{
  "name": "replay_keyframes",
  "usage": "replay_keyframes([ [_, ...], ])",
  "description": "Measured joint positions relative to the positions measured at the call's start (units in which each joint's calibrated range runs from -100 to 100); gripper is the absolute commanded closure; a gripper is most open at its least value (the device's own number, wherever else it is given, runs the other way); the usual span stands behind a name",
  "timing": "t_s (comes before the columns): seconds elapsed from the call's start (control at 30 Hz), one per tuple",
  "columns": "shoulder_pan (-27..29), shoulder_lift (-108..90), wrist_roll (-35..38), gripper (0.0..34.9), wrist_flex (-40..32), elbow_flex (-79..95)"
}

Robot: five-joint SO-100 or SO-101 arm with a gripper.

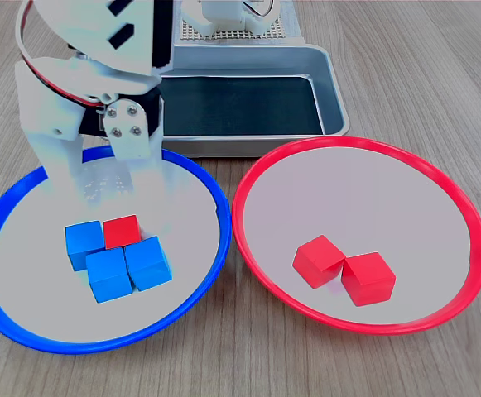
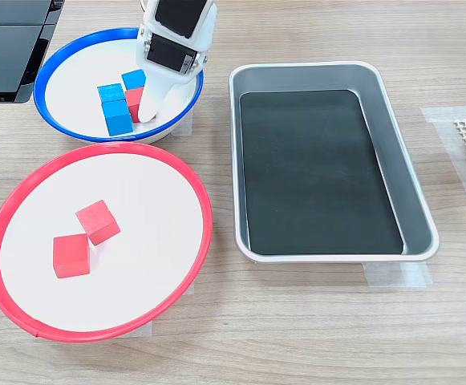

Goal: Relocate any red block in the blue dish to the red dish, correcting any misplacement.

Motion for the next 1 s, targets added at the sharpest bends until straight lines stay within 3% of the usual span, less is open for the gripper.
replay_keyframes([
  [0.4,-1.6,3.0,-0.8,18.3,0.0,-5.1],
  [1.0,-1.9,3.2,-1.0,27.1,0.2,-5.4],
])
